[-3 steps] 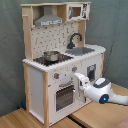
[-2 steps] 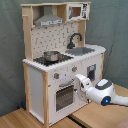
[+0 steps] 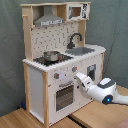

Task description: Play with the kitchen

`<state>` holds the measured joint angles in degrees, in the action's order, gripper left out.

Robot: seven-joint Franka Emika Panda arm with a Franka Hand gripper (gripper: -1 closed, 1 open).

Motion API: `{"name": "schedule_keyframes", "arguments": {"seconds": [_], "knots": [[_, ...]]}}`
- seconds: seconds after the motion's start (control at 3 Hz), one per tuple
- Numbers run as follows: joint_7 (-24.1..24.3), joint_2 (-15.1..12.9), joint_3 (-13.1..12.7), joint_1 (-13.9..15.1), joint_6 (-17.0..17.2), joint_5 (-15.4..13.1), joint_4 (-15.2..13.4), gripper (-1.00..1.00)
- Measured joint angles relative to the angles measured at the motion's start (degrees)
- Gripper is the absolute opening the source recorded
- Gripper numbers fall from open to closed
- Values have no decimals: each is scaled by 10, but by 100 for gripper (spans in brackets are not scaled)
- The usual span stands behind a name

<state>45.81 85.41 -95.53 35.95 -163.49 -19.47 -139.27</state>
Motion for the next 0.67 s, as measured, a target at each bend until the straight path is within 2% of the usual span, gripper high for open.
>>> {"name": "schedule_keyframes", "arguments": {"seconds": [0.67], "knots": [[-123, -11, 30, -25, 32, 0, 3, 100]]}}
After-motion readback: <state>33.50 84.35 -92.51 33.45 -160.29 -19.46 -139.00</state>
